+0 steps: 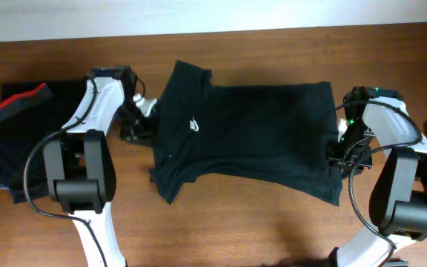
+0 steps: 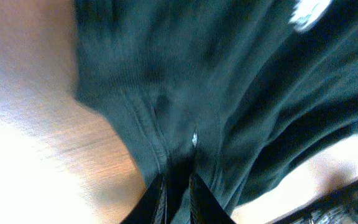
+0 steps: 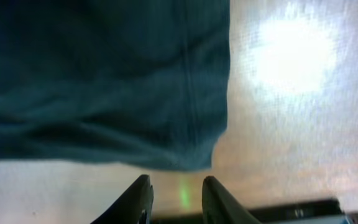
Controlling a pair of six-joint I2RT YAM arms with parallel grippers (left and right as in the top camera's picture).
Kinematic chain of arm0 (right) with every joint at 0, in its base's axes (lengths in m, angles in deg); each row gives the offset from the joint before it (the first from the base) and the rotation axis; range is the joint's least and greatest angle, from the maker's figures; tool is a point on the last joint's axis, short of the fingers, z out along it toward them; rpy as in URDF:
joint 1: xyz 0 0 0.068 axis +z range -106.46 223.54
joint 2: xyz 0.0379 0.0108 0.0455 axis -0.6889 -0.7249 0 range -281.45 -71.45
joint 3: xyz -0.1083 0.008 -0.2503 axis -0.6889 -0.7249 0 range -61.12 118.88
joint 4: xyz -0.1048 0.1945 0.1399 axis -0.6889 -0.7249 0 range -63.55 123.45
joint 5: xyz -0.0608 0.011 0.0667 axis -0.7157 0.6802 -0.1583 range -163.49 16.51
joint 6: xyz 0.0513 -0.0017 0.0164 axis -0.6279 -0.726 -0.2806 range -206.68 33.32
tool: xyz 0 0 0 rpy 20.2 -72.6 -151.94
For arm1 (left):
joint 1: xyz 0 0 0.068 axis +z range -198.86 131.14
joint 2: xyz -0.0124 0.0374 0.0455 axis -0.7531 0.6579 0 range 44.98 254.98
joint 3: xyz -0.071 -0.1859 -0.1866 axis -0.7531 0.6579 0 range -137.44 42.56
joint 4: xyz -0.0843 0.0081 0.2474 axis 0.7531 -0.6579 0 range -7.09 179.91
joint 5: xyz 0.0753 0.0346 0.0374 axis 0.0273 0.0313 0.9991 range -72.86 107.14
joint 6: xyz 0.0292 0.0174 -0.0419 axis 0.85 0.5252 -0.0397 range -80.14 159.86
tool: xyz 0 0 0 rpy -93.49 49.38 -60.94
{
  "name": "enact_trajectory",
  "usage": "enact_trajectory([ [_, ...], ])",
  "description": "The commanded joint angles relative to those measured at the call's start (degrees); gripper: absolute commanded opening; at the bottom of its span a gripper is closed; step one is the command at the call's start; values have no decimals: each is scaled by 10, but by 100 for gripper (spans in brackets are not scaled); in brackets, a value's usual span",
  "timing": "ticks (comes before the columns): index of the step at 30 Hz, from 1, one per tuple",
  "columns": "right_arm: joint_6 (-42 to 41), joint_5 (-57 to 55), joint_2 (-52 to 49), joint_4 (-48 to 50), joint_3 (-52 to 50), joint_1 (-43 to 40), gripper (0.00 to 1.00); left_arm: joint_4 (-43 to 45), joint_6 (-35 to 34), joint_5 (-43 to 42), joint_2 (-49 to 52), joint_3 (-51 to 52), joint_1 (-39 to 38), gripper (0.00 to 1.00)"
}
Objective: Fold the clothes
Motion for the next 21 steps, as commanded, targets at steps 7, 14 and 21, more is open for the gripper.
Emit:
enact_trajectory([
  [7,-1,60,3,103,108,-3,61,167,-11,53,-14,-130,2,48],
  [14,54,58,-3,242,164,-3,81,361,-11,52,1,-130,2,53],
  [21,86,86,-61,353,164,-3,80,478,9,25,68,-130,-3,50],
])
